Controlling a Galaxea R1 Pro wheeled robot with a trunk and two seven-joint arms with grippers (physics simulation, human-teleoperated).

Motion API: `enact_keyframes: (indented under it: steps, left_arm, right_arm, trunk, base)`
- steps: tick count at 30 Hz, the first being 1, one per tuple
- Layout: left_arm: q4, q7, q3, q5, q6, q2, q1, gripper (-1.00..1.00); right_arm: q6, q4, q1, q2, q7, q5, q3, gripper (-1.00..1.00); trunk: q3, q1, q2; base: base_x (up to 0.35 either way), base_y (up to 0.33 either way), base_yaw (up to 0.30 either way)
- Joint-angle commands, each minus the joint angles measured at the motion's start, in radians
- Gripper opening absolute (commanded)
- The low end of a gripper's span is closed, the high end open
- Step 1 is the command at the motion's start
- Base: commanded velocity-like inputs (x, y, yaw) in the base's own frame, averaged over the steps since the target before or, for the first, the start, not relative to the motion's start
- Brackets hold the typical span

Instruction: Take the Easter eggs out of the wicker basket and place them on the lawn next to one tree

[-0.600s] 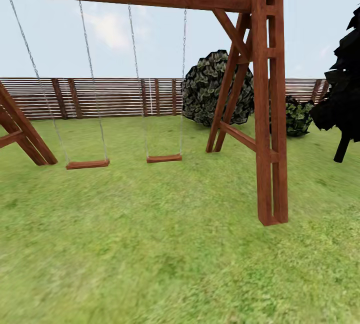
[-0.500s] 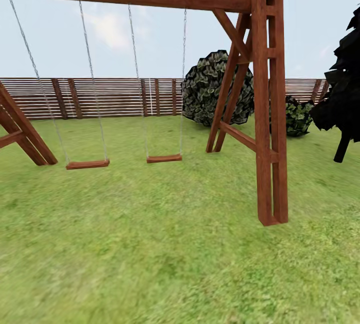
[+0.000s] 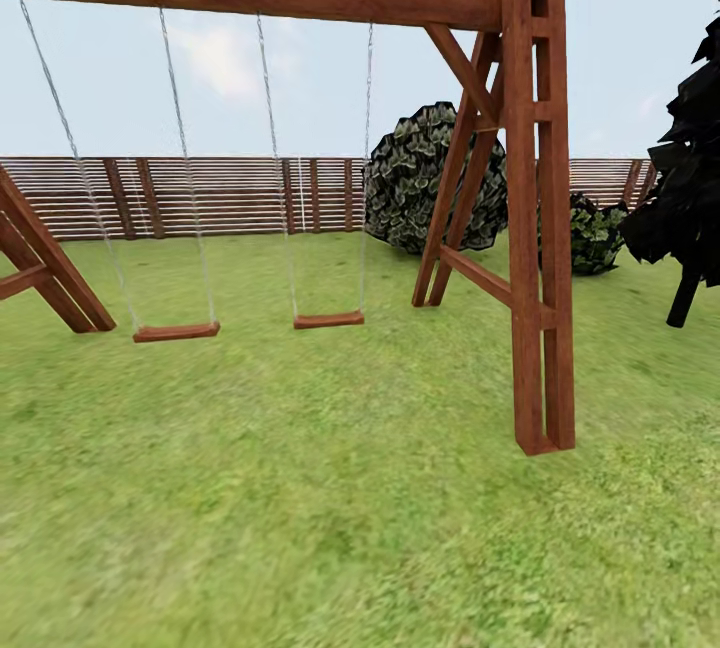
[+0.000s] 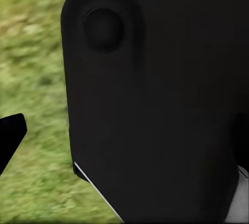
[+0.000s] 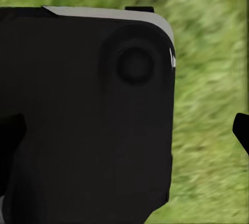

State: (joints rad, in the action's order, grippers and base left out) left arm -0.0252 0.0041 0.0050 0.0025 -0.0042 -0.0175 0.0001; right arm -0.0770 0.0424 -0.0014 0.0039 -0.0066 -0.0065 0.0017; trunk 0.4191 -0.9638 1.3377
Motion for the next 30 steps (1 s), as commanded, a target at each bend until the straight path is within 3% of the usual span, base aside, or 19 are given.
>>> enact_keyframes:
  steps: [1, 2, 3, 8, 14, 17, 24, 25, 28, 29, 30]
  left_arm:
    - [-0.001, 0.000, 0.000, 0.000, 0.000, 0.001, 0.000, 1.00]
    - [-0.001, 0.000, -0.001, 0.000, 0.000, 0.002, 0.000, 1.00]
    - [-0.001, -0.001, -0.002, 0.000, 0.000, 0.003, 0.000, 1.00]
    - [-0.003, -0.001, -0.003, -0.001, -0.002, 0.003, 0.000, 1.00]
    - [-0.087, -0.001, -0.003, -0.001, -0.009, 0.005, 0.000, 1.00]
    - [-0.172, -0.001, -0.003, 0.000, -0.010, 0.005, 0.000, 1.00]
    - [-0.327, -0.001, -0.003, 0.002, -0.011, -0.004, 0.002, 1.00]
    - [-0.378, 0.000, -0.002, 0.017, -0.012, -0.003, -0.001, 1.00]
    - [-0.430, -0.001, -0.002, 0.064, -0.037, -0.003, -0.002, 1.00]
    - [-0.445, -0.001, 0.001, 0.110, -0.116, 0.006, -0.003, 1.00]
    - [-0.437, -0.002, 0.007, 0.131, -0.146, 0.012, -0.003, 1.00]
  right_arm:
    - [-0.008, 0.000, 0.000, 0.000, -0.001, -0.001, 0.000, 1.00]
    - [-0.014, 0.000, 0.000, 0.000, -0.001, -0.001, 0.000, 1.00]
    - [-0.228, 0.000, 0.000, -0.001, -0.002, -0.001, 0.000, 1.00]
    - [-0.283, 0.002, 0.000, 0.000, -0.024, -0.001, -0.001, 1.00]
    - [-0.414, 0.019, 0.000, 0.005, -0.130, -0.001, 0.000, 1.00]
    - [-0.465, 0.072, 0.000, 0.007, -0.151, -0.001, 0.000, 1.00]
    - [-0.487, 0.239, -0.004, 0.018, -0.161, -0.003, 0.001, 1.00]
    - [-0.488, 0.280, -0.026, 0.022, -0.162, -0.004, 0.000, 1.00]
    - [-0.486, 0.280, -0.082, 0.020, -0.162, -0.008, -0.001, 1.00]
    - [-0.492, 0.264, -0.114, 0.014, -0.162, -0.024, -0.005, 1.00]
    - [-0.495, 0.260, -0.120, 0.011, -0.161, -0.033, -0.006, 1.00]
  trunk:
    - [-0.002, 0.004, -0.007]
    - [-0.006, 0.008, -0.014]
    - [-0.009, 0.012, -0.021]
    - [-0.024, 0.031, -0.056]
    - [-0.043, 0.054, -0.098]
    - [-0.053, 0.065, -0.119]
    - [-0.074, 0.092, -0.168]
    - [-0.078, 0.096, -0.175]
    - [-0.087, 0.107, -0.196]
    - [-0.090, 0.111, -0.203]
    - [-0.093, 0.115, -0.210]
  base:
    - [0.000, 0.000, 0.000]
    - [0.000, 0.000, 0.000]
    - [0.000, 0.000, 0.000]
    - [0.000, 0.000, 0.000]
    - [0.000, 0.000, 0.000]
    - [0.000, 0.000, 0.000]
    - [0.000, 0.000, 0.000]
    - [0.000, 0.000, 0.000]
    - [0.000, 0.000, 0.000]
    - [0.000, 0.000, 0.000]
    - [0.000, 0.000, 0.000]
